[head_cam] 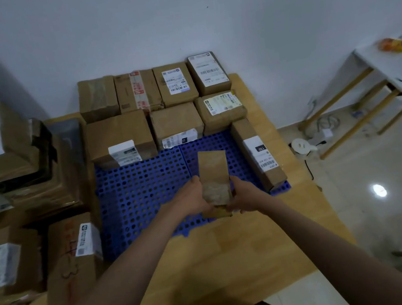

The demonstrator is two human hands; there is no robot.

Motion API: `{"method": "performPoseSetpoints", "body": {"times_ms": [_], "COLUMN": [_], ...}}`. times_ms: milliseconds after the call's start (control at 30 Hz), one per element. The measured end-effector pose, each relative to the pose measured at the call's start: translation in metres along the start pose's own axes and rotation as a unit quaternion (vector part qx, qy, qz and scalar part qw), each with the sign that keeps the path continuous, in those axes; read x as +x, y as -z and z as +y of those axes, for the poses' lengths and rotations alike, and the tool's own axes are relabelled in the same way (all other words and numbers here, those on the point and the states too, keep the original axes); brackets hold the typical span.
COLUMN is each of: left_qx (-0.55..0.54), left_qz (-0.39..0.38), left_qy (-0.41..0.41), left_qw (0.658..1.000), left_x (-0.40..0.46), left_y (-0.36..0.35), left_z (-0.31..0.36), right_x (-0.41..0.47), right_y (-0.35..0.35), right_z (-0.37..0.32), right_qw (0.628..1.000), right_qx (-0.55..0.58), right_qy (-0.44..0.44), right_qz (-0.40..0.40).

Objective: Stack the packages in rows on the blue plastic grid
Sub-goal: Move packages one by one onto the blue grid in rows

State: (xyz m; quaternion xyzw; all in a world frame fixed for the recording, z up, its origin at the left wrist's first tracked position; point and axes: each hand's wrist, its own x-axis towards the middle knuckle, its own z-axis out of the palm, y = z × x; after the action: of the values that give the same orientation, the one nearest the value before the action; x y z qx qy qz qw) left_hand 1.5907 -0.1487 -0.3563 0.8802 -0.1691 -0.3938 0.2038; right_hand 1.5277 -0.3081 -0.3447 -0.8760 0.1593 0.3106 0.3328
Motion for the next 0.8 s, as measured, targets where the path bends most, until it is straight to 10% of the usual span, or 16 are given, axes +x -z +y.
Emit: {"method": "performPoseSetpoints", "body": {"times_ms": [500,800], "left_qx": [-0.138,-0.038], "left_qz": [0.022,0.043], "left_qy": [0.031,0.112], "left_qw": [0.990,0.992], "left_x": [0.090,0.099], "left_y": [0.005,-0.002], "left_z": [0.039,0.038], "right_x": [0.101,0.117], "right_y": [0.059,0.049], "right_z": [0.038,0.046], "right_qw": [0.997,0.995], "right_qx": [-0.075,-0.064], "right_qy": [0.034,0.074], "right_qz": [0.013,0.017]}}
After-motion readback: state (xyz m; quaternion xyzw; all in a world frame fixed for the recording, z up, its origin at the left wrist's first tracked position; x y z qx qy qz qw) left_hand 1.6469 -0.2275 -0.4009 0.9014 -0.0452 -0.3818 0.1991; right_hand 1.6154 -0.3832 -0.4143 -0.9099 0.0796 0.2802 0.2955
